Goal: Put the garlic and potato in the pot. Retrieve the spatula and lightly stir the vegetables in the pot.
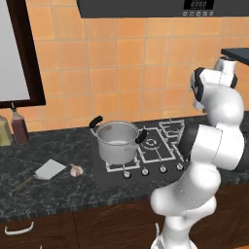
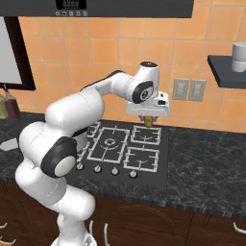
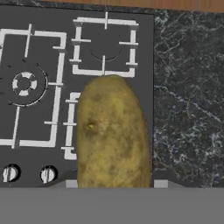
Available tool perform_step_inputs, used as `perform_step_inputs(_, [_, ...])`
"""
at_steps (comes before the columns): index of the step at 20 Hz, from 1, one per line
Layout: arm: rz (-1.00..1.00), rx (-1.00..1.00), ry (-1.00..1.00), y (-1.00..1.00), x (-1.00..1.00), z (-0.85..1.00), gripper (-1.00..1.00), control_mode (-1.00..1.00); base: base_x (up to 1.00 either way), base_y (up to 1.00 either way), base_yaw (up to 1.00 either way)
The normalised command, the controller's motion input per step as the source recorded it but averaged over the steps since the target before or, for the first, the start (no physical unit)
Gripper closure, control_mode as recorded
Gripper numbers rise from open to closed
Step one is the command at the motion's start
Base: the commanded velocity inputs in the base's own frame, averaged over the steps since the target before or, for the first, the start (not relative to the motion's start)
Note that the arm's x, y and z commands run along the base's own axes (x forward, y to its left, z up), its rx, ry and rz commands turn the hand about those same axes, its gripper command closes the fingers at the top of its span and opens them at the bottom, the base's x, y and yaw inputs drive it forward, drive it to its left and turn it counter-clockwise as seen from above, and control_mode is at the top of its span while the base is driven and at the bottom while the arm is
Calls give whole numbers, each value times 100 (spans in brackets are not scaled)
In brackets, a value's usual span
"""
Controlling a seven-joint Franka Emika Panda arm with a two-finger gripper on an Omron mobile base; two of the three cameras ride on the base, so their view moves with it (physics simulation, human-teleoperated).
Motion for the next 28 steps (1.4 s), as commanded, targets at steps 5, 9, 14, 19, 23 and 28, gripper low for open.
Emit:
perform_step_inputs(5, [35, 0, 0, 100, 0, 44, 100, -100, 0, 0, 0])
perform_step_inputs(9, [37, 0, 0, 100, -3, 4, 100, -100, 0, 0, 0])
perform_step_inputs(14, [36, -2, 0, 100, -2, 0, 100, -100, 0, 0, 0])
perform_step_inputs(19, [33, -5, 0, 100, 0, -6, 100, -100, 0, 0, 0])
perform_step_inputs(23, [29, -11, 0, 100, 3, -24, 100, -100, 0, 0, 0])
perform_step_inputs(28, [22, -10, 0, 100, 28, -24, 100, -100, 0, 0, 0])
